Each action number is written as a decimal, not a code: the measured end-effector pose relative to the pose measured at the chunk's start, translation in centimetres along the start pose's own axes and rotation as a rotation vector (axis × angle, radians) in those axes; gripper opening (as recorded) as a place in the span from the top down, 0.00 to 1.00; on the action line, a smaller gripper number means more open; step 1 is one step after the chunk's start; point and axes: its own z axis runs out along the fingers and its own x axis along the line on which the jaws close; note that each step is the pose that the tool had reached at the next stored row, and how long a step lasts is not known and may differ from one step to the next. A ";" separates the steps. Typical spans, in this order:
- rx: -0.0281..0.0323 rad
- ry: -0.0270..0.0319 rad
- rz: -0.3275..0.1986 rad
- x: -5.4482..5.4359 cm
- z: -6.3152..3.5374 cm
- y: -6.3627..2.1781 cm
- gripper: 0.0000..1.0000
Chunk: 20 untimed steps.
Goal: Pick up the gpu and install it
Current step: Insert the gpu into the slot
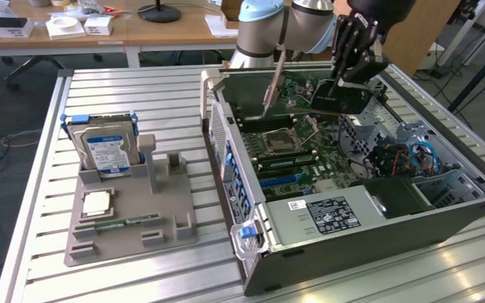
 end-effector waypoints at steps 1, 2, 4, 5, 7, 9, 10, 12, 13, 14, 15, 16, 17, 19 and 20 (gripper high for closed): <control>-0.0004 0.0012 -0.019 0.0 0.01 0.00 0.74; -0.0007 0.0023 -0.037 0.0 0.02 0.00 0.74; -0.0014 0.0045 -0.073 0.0 0.05 0.00 0.74; -0.0017 0.0057 -0.091 0.0 0.06 -0.01 0.74; -0.0025 0.0079 -0.128 0.0 0.09 -0.01 0.74; -0.0029 0.0095 -0.151 0.0 0.09 -0.01 0.74; -0.0029 0.0097 -0.153 0.0 0.09 -0.01 0.74; -0.0030 0.0094 -0.154 0.0 0.15 -0.01 0.74; -0.0025 0.0090 -0.156 0.0 0.19 -0.02 0.74; -0.0009 0.0085 -0.159 0.0 0.24 -0.03 0.74; 0.0020 0.0079 -0.162 0.0 0.31 -0.03 0.74; 0.0053 0.0074 -0.166 0.0 0.37 -0.02 0.74; 0.0088 0.0071 -0.171 0.0 0.42 -0.03 0.74; 0.0162 0.0062 -0.180 0.0 0.54 -0.03 0.74; 0.0191 0.0059 -0.183 0.0 0.63 -0.03 0.74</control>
